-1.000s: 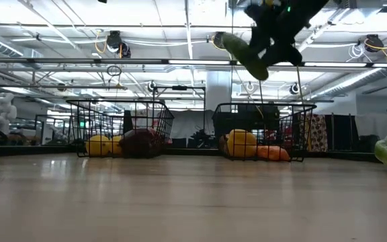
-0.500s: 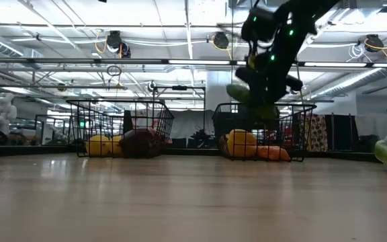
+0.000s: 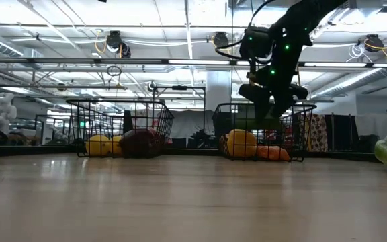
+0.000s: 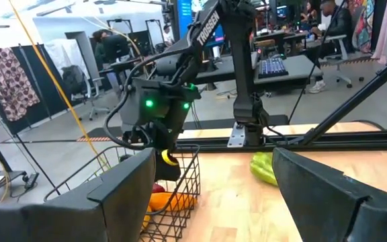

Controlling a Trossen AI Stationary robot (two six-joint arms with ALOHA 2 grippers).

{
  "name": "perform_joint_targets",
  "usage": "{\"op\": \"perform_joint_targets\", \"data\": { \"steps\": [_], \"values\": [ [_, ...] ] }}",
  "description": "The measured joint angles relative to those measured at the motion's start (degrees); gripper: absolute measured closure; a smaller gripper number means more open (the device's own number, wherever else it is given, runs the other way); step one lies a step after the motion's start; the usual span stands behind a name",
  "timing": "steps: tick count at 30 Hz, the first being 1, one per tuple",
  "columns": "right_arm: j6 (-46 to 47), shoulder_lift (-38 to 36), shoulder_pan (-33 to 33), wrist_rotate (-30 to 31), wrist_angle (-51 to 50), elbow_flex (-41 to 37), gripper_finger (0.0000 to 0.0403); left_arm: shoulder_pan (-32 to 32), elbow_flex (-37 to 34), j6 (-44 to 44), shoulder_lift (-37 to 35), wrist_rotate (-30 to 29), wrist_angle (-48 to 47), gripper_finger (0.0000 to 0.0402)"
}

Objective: Sort produce into baskets
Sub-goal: Put the green cucumber into the right mesh basket, then put the white garlic into the right mesh basket

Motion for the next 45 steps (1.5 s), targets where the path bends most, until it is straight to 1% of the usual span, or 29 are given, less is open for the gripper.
{"op": "perform_joint_targets", "data": {
  "steps": [3, 5, 8, 11, 14, 18, 22, 25, 30, 35, 37, 39, 42, 45],
  "values": [
    [0.0, 0.0, 0.0, 0.0, -1.0, 0.0, 0.0136, 0.0, 0.0, -0.3, 0.0, 0.0, -1.0, 0.0096],
    [-0.5, -0.5, 0.0, 0.0, -1.2, 0.0, 0.0121, 0.0, 0.0, -1.5, 0.0, 0.0, -3.9, 0.0096],
    [-1.3, -2.4, 0.9, 0.0, -2.0, 0.0, 0.0107, -0.1, 0.0, -7.0, 0.0, 0.0, -10.8, 0.0096],
    [-1.5, -6.3, 3.5, 0.0, -2.7, 0.0, 0.0104, -1.1, 0.0, -15.2, 0.0, 0.6, -17.3, 0.0096],
    [-1.6, -11.9, 7.7, 0.7, -2.6, 0.0, 0.0104, -3.9, 0.0, -22.3, 0.0, 5.1, -21.1, 0.0096],
    [-0.4, -18.0, 16.3, 1.9, -2.2, 0.0, 0.0104, -9.3, 0.0, -31.3, 0.0, 12.5, -24.3, 0.0096],
    [1.8, -20.4, 25.5, 3.7, -2.0, 0.1, 0.0104, -15.8, 0.0, -41.5, 0.8, 15.5, -27.7, 0.0096],
    [3.9, -20.3, 31.3, 4.8, -0.9, 0.1, 0.0104, -20.5, 0.0, -49.0, 2.2, 16.7, -29.7, 0.0096],
    [7.1, -17.2, 38.1, 10.7, 0.1, 0.1, 0.0104, -25.9, 0.0, -59.6, 6.8, 16.7, -31.5, 0.0096],
    [7.5, -13.7, 40.6, 11.6, 2.5, 0.1, 0.0104, -29.1, 0.0, -68.4, 14.1, 17.6, -31.1, 0.0096],
    [7.6, -12.5, 41.2, 11.6, 3.3, 0.1, 0.0104, -30.5, 0.0, -69.0, 16.7, 19.1, -31.1, 0.0096],
    [7.6, -11.6, 41.8, 11.6, 3.5, 0.1, 0.0104, -32.2, 0.0, -69.4, 18.9, 19.0, -31.0, 0.0096],
    [7.5, -10.4, 42.3, 11.6, 4.4, 0.1, 0.0104, -33.8, 0.0, -72.4, 21.3, 17.0, -29.8, 0.0096],
    [6.3, -9.9, 42.6, 11.6, 5.5, 0.1, 0.0104, -34.2, 0.0, -74.0, 23.3, 14.6, -25.1, 0.0096]
  ]
}}
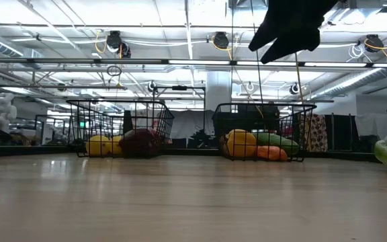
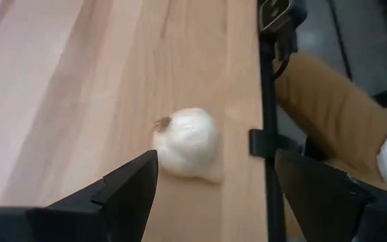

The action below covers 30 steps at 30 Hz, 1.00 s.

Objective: Sort produce into baskets
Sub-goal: Put the white garlic into the right mesh basket

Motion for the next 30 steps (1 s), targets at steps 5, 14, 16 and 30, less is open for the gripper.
{"op": "perform_joint_targets", "data": {
  "steps": [5, 14, 16, 30],
  "values": [
    [-0.2, 0.0, 0.0, 0.4, 0.0, 0.0, 0.0104, -0.1, 0.0, -1.8, 4.3, -1.0, 4.2, 0.0093],
    [-0.2, 0.0, 0.0, 0.5, 0.0, 0.0, 0.0104, 0.2, 0.0, -4.0, 6.2, -7.0, 3.6, 0.0068],
    [-0.2, 0.0, 0.0, 0.5, 0.1, 0.0, 0.0104, 0.2, 0.0, -3.3, 6.7, -7.2, 4.6, 0.0064],
    [-0.2, 0.0, 0.0, 0.7, 0.2, 0.0, 0.0104, 0.2, 2.8, 2.2, 14.5, -7.1, 8.7, 0.0067]
  ]
}}
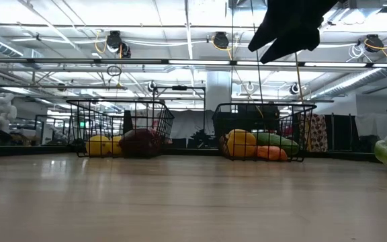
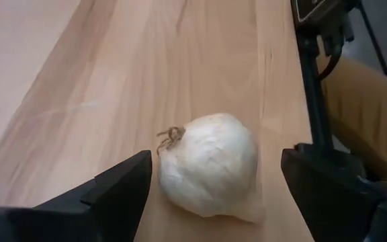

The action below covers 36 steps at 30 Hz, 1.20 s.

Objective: Sort produce into baskets
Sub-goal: Put the white garlic into the right mesh basket

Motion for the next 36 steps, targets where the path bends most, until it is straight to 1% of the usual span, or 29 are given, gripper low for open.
{"op": "perform_joint_targets", "data": {
  "steps": [2, 6, 14, 16, 21, 24, 27, 30, 33, 36],
  "values": [
    [0.0, 0.0, 0.0, 0.1, 0.0, 0.0, 0.0104, 0.0, 0.3, 1.6, 0.7, 0.3, 0.2, 0.0077],
    [0.0, 0.0, 0.0, 0.1, 0.0, 0.0, 0.0104, 0.4, 0.8, 5.0, 0.8, 0.2, 0.5, 0.0111],
    [-0.2, 0.0, 0.0, 0.1, 0.0, 0.0, 0.0104, 1.1, 0.8, 6.3, 0.8, 0.0, 0.3, 0.0186],
    [-0.3, 0.0, 0.0, 0.1, 0.0, 0.0, 0.0104, 1.1, 0.7, 7.0, 0.8, 0.1, 0.3, 0.02],
    [-0.3, 0.0, 0.0, 0.0, 0.0, 0.0, 0.0104, 2.6, 0.7, 10.2, -0.5, 0.0, 0.2, 0.0205],
    [-0.3, 0.0, 0.0, 0.0, 0.0, 0.0, 0.0104, 4.8, 0.7, 14.6, -2.8, -1.0, 0.2, 0.0202],
    [-0.7, 0.0, 0.0, 0.0, 0.0, 0.0, 0.0104, 8.1, 0.7, 22.5, -6.6, -3.4, 0.2, 0.0201],
    [-1.1, -0.1, 0.0, -0.1, 0.0, 0.0, 0.0104, 12.4, 0.7, 33.6, -10.8, -7.2, 0.9, 0.0201],
    [-1.2, -1.5, 0.8, -0.2, -0.1, -0.1, 0.0104, 17.5, 0.7, 48.1, -14.9, -8.8, 5.0, 0.0201],
    [-1.5, -3.5, 2.3, 0.0, -0.2, -0.1, 0.0104, 22.8, 0.7, 64.9, -18.0, -8.8, 12.0, 0.0201]
  ]
}}
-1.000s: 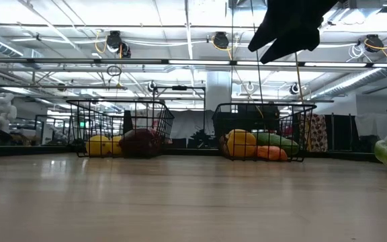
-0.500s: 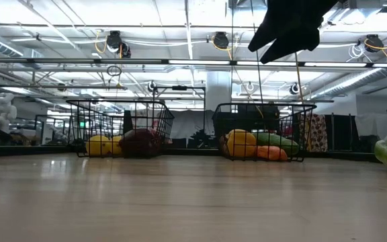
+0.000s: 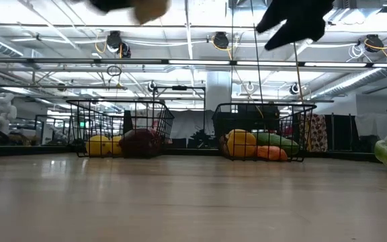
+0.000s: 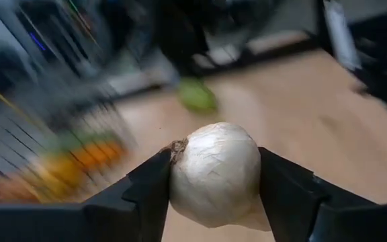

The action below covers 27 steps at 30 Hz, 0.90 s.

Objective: Sort produce into baskets
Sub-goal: Put the white garlic into the right mesh basket

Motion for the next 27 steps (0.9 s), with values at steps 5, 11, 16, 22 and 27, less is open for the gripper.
{"op": "perform_joint_targets", "data": {
  "steps": [5, 11, 16, 22, 27],
  "values": [
    [0.1, -3.4, 4.1, 1.2, 0.0, 0.0, 0.0104, 9.3, 0.0, 26.2, -1.5, 4.1, 19.1, 0.0201],
    [0.4, -4.8, 9.4, 7.0, 0.1, 0.0, 0.0104, 23.4, 0.1, 33.3, 0.6, 19.4, 33.1, 0.0201],
    [-0.2, -4.7, 11.3, 8.3, 0.0, 0.0, 0.0104, 34.3, 5.2, 27.1, 5.3, 27.6, 33.3, 0.0201],
    [0.3, -4.7, 11.6, 8.3, 0.2, 0.0, 0.0104, 41.0, 13.0, 23.2, 15.0, 31.5, 28.3, 0.0201],
    [0.6, -4.7, 11.6, 7.9, -0.1, 0.0, 0.0104, 43.9, 18.1, 18.8, 21.7, 31.4, 20.3, 0.0201]
  ]
}}
